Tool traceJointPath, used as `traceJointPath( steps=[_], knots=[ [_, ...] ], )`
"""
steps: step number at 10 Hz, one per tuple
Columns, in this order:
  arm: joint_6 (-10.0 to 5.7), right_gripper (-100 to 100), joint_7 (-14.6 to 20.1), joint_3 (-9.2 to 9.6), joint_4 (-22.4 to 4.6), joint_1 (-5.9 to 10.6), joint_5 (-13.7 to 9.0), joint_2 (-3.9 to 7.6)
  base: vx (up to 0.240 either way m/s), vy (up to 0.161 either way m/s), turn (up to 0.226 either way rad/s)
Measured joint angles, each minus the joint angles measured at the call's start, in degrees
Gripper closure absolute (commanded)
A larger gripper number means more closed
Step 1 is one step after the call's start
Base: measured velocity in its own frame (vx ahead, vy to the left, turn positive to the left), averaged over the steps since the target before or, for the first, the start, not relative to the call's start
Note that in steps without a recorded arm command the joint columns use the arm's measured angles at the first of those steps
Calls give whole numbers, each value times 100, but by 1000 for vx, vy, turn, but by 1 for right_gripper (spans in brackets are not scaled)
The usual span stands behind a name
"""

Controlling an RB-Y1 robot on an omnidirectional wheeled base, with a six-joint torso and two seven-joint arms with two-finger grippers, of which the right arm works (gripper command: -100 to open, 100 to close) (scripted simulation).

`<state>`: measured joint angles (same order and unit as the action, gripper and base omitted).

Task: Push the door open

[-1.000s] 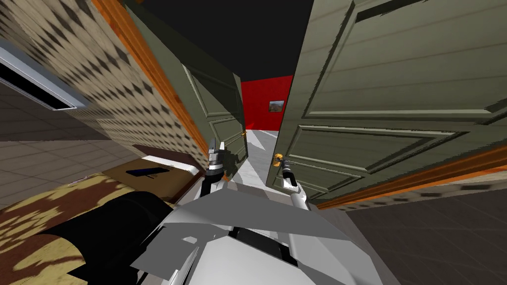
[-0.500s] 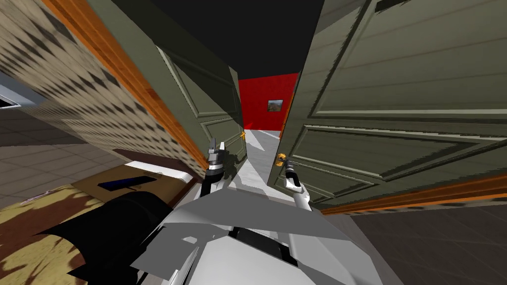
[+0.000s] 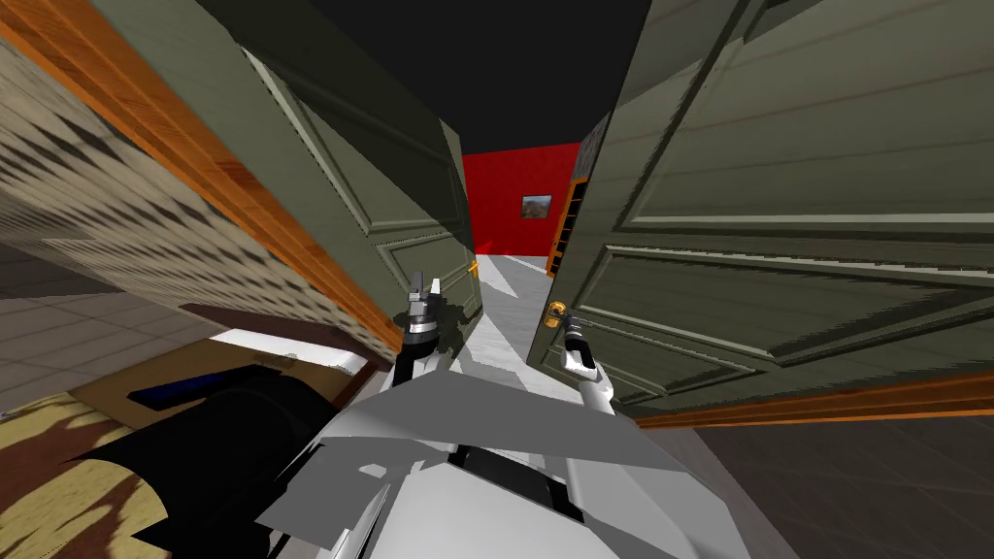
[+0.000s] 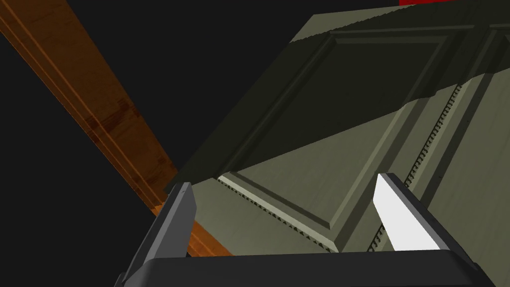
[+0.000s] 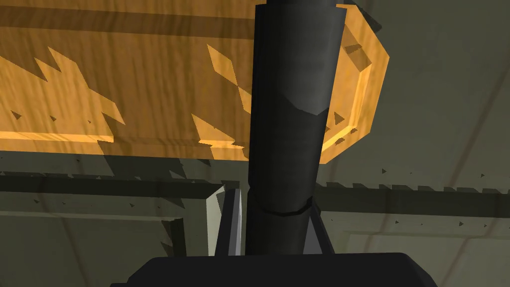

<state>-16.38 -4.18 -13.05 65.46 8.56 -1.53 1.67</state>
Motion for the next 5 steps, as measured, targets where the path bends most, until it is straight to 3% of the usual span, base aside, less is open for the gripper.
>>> traceJointPath(
  steps=[3,5],
  knots=[
    [-20,100,-45,-184,5,-17,-23,-14,127,79,-57],
    [-43,100,-29,-316,-79,21,-63,39,145,91,-89]
  ],
)
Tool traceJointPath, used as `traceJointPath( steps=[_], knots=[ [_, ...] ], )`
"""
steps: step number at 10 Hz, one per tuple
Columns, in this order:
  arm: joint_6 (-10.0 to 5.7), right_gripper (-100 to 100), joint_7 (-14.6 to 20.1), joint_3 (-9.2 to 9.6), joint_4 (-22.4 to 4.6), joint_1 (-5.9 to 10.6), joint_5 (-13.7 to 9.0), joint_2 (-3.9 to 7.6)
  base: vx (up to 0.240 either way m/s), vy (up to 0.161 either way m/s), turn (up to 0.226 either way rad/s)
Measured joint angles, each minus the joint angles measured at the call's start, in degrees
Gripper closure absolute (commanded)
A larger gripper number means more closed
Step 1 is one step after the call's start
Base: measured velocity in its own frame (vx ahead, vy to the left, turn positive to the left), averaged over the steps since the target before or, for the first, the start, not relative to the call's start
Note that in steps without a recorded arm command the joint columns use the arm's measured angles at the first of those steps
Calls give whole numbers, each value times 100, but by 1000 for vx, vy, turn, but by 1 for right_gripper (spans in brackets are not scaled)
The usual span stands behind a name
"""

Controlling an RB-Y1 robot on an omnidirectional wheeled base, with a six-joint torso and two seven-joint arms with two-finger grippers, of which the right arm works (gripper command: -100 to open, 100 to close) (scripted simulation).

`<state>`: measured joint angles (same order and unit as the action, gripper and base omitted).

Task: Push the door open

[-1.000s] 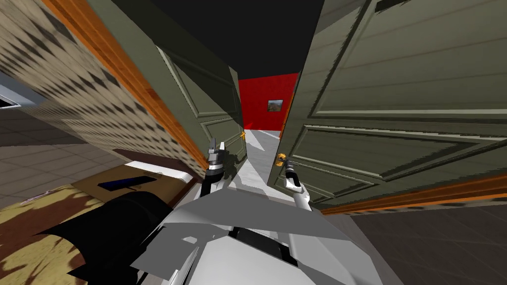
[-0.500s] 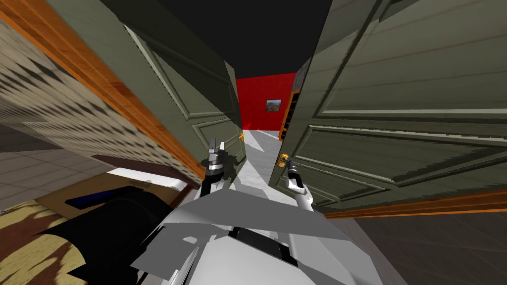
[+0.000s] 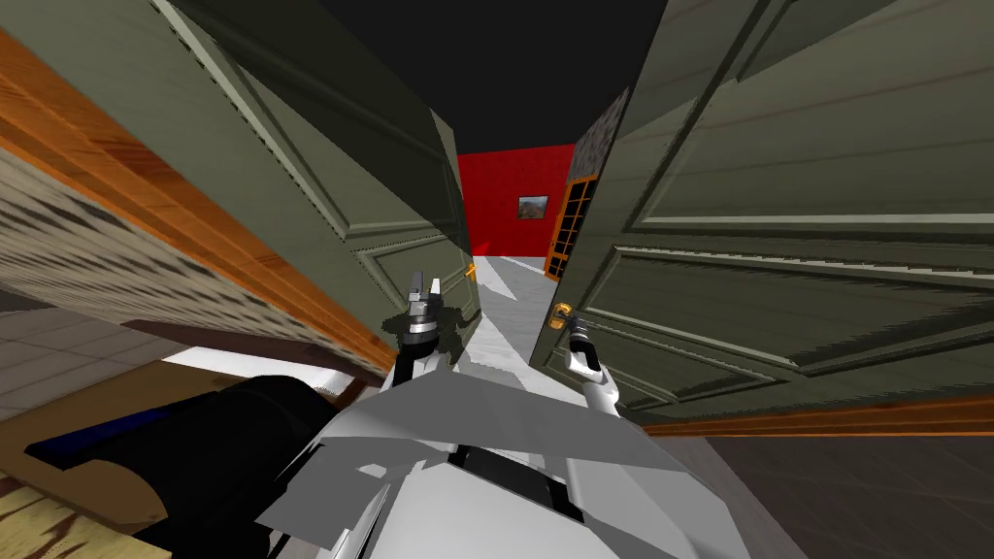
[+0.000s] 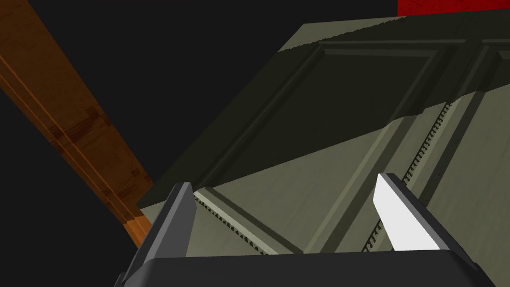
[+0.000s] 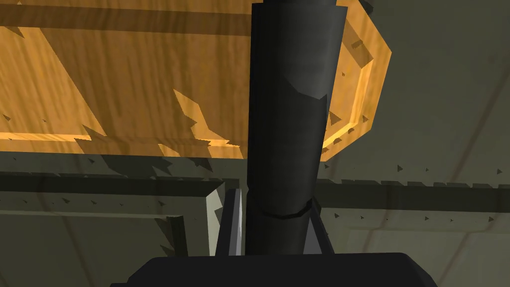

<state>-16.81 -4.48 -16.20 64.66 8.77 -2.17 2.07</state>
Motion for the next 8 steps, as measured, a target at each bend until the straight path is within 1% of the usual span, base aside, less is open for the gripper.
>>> traceJointPath(
  steps=[1,2,5,7,8],
  knots=[
    [-28,100,-22,-90,-57,31,-10,-18,171,100,-98],
    [-49,100,-58,-179,-38,13,-15,-66,173,86,-81],
    [14,100,-91,-389,47,-30,-53,-108,212,86,-90],
    [-26,100,-120,-547,22,10,-76,-133,188,84,-67],
    [-24,100,-110,-598,30,-8,-93,-128,188,44,-52]
  ],
)
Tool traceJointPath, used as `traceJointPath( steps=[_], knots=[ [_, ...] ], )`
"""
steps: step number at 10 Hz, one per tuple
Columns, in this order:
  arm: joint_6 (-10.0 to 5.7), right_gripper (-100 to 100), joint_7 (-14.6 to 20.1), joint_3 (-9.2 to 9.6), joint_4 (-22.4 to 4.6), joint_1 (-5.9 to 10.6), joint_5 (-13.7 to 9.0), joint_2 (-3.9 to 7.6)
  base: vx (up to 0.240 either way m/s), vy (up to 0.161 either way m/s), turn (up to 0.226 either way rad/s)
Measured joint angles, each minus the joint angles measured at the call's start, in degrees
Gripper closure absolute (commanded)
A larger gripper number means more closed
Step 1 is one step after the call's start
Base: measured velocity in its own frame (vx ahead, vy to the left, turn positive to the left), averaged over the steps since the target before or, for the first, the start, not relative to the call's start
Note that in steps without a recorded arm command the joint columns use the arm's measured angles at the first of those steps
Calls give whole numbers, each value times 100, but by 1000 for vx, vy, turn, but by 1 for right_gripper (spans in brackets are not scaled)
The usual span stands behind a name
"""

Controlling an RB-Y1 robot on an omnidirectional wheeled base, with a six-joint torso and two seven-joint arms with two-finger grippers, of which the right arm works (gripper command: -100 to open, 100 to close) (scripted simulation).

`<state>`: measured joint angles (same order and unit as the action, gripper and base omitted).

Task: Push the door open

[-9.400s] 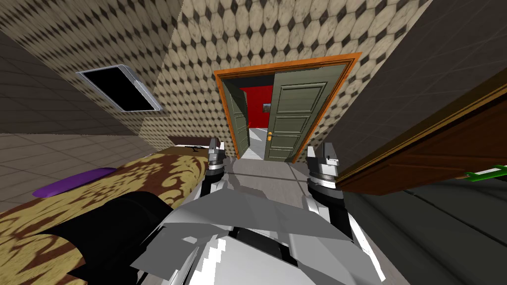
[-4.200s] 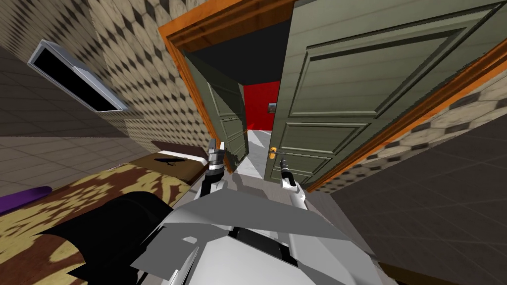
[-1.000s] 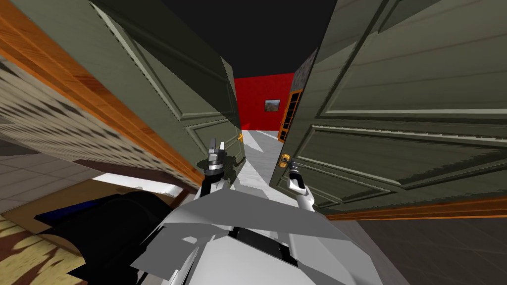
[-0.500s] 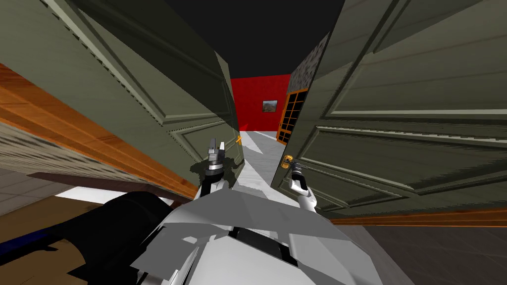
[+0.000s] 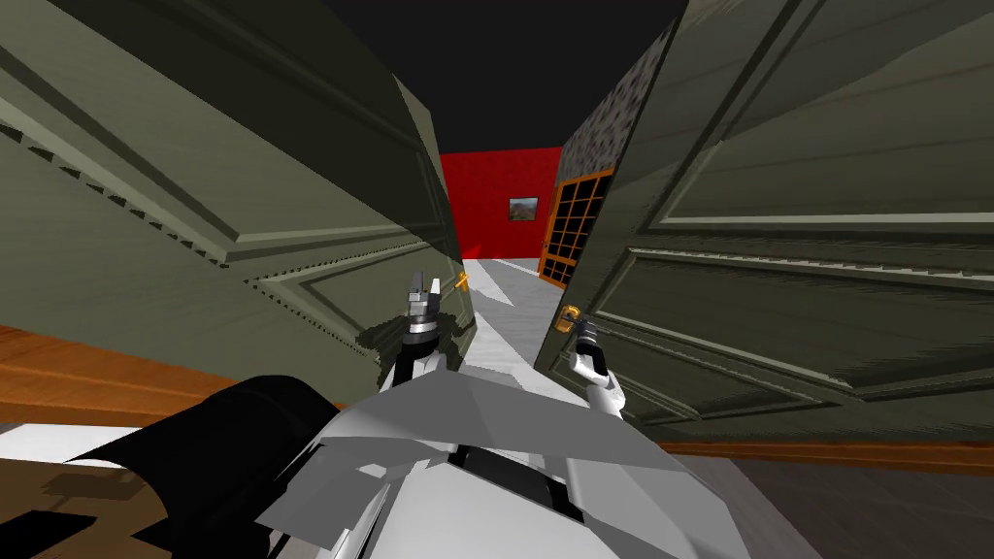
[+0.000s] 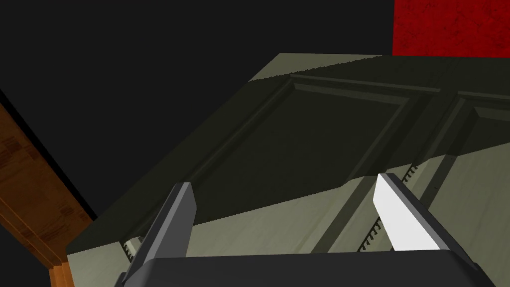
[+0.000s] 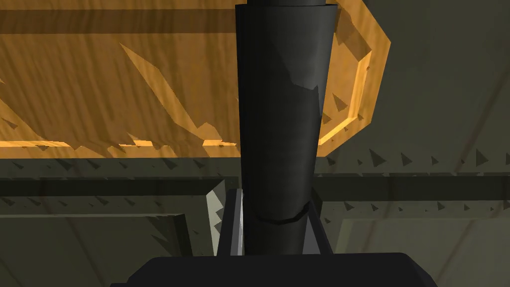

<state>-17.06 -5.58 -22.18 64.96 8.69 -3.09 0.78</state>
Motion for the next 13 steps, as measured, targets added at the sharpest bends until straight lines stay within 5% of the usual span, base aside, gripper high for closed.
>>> traceJointPath(
  steps=[4,8,11,13],
  knots=[
    [52,100,0,-118,18,-55,-28,29,151,10,-35],
    [-30,100,-36,-328,-114,18,-70,178,179,19,-40],
    [68,100,-77,-461,108,-103,-86,167,187,13,-47],
    [-22,100,-79,-586,-77,7,-119,298,111,20,-34]
  ],
)
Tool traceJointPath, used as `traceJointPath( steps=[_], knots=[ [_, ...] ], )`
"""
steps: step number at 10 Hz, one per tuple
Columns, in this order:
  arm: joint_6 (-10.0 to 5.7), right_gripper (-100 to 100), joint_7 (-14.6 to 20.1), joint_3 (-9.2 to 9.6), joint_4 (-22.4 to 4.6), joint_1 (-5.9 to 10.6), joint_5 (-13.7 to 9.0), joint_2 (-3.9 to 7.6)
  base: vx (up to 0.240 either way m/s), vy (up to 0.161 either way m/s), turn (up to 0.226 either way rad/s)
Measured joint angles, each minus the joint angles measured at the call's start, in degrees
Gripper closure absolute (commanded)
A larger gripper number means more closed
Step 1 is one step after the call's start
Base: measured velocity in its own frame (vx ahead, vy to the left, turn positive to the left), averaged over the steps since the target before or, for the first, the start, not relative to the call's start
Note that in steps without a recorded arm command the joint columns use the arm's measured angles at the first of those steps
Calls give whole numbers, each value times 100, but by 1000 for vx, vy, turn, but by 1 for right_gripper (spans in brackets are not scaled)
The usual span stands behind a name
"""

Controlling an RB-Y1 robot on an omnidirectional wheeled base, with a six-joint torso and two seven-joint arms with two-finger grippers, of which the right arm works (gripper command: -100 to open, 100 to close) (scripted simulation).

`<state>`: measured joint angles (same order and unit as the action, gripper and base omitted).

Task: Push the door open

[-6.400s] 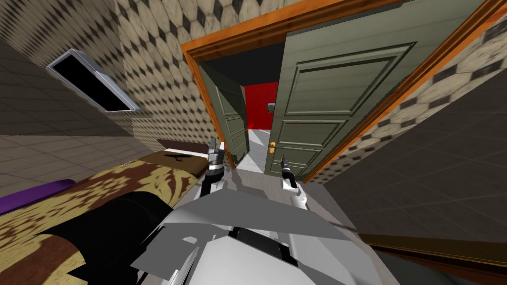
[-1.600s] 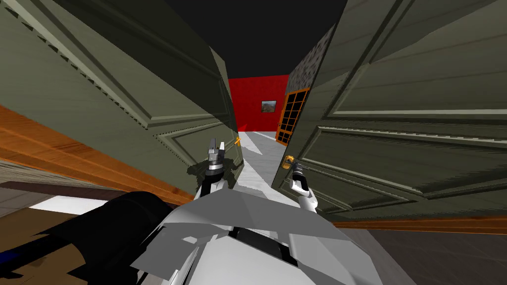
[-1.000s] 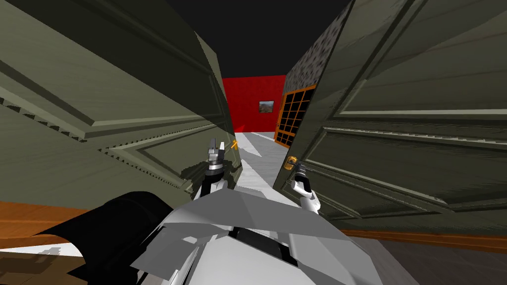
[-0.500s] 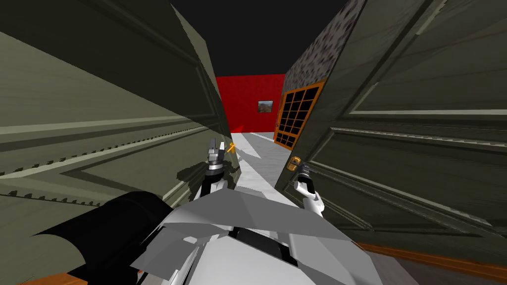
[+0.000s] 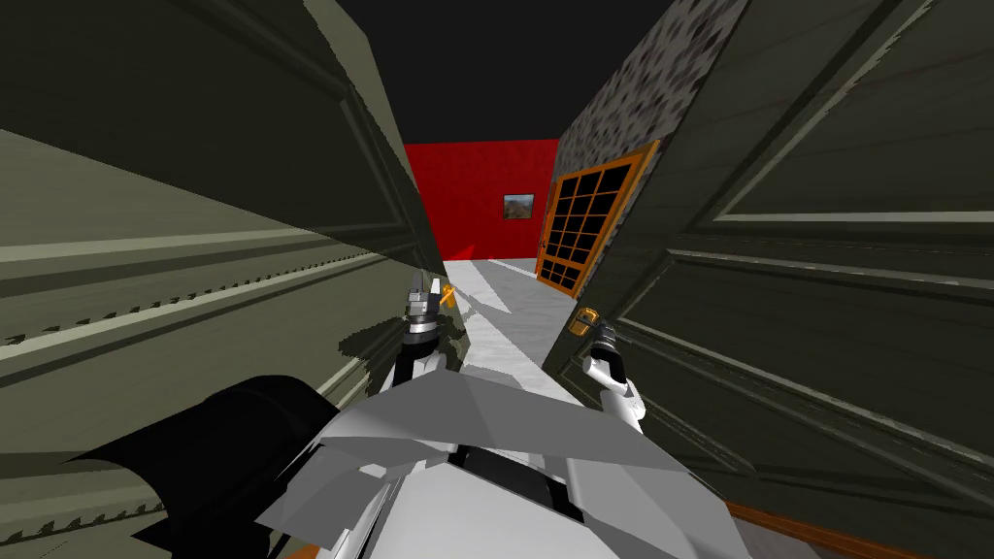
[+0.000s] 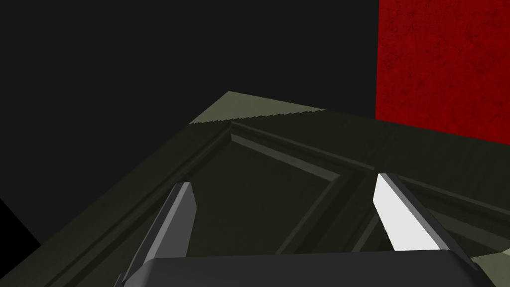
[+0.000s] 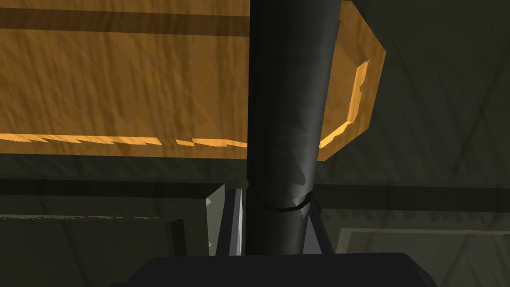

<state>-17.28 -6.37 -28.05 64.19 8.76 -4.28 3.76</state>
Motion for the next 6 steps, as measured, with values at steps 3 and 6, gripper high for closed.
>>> traceJointPath(
  steps=[3,6],
  knots=[
    [54,100,-55,-155,55,-19,-19,-8,131,14,-50],
    [127,100,-112,-356,113,-26,-47,-14,185,25,-71]
  ],
)
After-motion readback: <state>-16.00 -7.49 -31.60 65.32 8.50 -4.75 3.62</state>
